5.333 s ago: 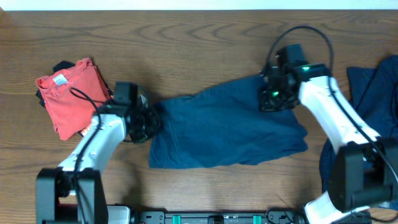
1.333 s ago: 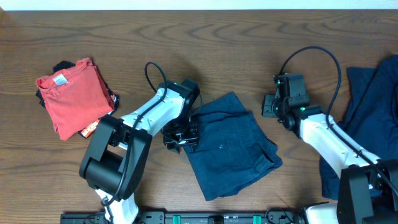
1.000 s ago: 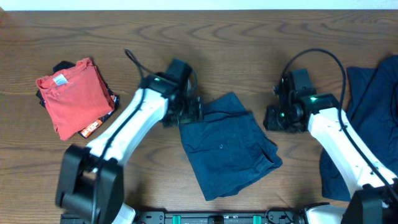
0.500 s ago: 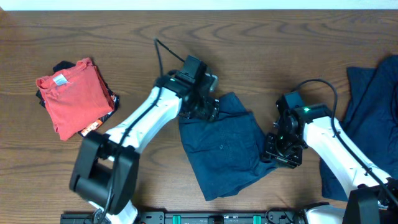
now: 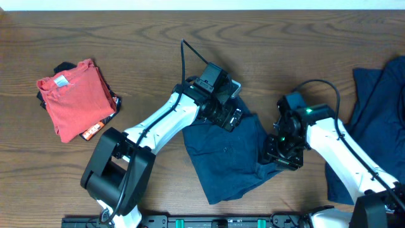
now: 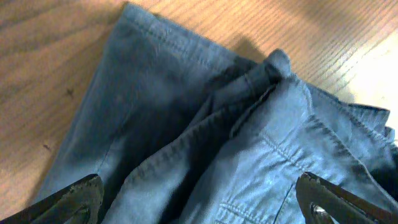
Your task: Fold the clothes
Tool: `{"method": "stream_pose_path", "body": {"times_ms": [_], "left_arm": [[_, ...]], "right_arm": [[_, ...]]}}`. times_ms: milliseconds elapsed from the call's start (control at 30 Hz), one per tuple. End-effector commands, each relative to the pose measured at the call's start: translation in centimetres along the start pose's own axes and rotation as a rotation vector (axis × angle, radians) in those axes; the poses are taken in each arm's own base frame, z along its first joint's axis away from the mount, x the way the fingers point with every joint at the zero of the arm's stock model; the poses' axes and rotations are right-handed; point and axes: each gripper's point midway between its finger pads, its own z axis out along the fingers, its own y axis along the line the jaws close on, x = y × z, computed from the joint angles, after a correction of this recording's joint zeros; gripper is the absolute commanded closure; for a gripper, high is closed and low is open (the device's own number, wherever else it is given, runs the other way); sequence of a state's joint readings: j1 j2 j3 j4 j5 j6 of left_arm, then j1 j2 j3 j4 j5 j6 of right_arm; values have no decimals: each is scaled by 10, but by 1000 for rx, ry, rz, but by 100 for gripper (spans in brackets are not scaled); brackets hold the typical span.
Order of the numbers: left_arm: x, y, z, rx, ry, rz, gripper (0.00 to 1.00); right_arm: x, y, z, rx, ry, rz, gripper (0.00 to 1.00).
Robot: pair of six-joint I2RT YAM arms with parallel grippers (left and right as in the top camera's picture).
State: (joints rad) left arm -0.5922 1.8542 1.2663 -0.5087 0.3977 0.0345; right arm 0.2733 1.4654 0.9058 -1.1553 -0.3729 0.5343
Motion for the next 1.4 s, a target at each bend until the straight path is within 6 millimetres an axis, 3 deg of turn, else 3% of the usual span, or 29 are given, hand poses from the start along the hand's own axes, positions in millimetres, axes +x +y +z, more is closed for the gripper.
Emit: {"method": "stream_pose_path", "body": {"times_ms": [0,200,367,667,800,933,1000,1067,1100,1133,1267,1367], "left_arm": [[2,3,15,11,15,13,2],[12,6,38,25,57,6,2],[18,0,47,74,81,22,1],[23,-5,46,99,101,13,29],[25,-19,43,178,111,4,37],[28,-27,41,223,123,-4,38],[30,-27,40,222,133,-8,46],[31,-27,40,222,137,-10,69],[31,-27,39,222,134,-10,85],[30,-26,38,222,129,-10,94],[17,-26,18,216,77,-3,94],[-7,-22,-26,196,-40,-26,94]], "right_arm": [[-7,17,-23,-66,-73,-21,46],[-5,10,-20,-31,-74,-20,40],[-1,-14,-11,76,-70,38,38],[3,-28,21,85,-55,81,43],[-2,-28,34,53,-76,73,53],[-8,-28,42,35,-103,61,67],[-14,-25,43,19,-128,51,82],[-25,-19,42,-4,-170,34,95],[-30,-17,41,-9,-195,28,99],[-38,-16,39,-8,-230,21,99],[-65,-15,18,11,-343,23,99],[-86,-2,-21,-16,-429,-37,99]]}}
